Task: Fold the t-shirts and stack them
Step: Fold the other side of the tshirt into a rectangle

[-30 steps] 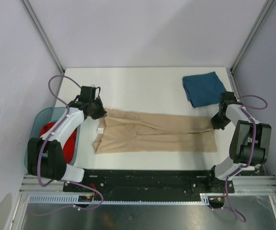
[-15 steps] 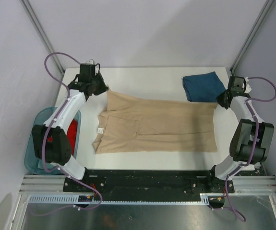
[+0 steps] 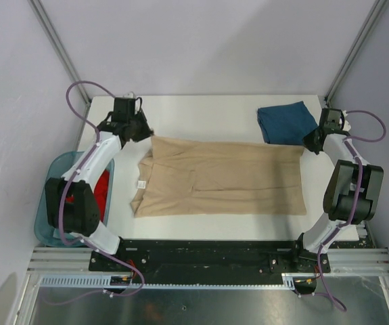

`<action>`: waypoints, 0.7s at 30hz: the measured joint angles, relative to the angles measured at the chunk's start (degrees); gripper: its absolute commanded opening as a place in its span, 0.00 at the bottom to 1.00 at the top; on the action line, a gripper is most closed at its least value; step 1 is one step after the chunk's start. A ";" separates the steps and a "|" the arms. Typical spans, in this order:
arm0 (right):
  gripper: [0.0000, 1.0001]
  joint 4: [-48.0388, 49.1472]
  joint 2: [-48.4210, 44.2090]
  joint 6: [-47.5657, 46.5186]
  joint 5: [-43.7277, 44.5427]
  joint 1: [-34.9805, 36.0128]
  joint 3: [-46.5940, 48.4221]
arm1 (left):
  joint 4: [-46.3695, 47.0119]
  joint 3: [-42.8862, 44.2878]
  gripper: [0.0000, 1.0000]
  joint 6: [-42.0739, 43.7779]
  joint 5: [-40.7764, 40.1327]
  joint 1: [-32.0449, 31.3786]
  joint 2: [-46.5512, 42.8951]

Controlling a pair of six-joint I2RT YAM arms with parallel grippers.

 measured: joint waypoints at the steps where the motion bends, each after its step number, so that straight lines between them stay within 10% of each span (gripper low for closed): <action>1: 0.00 -0.44 0.00 -0.04 0.00 -0.07 0.04 | -0.15 -1.44 0.00 -0.02 0.39 0.00 -0.90; 21: 0.00 -6.75 -1.49 -2.36 1.92 -1.29 -10.05 | -1.09 -26.34 0.00 -0.24 3.85 -0.55 -16.33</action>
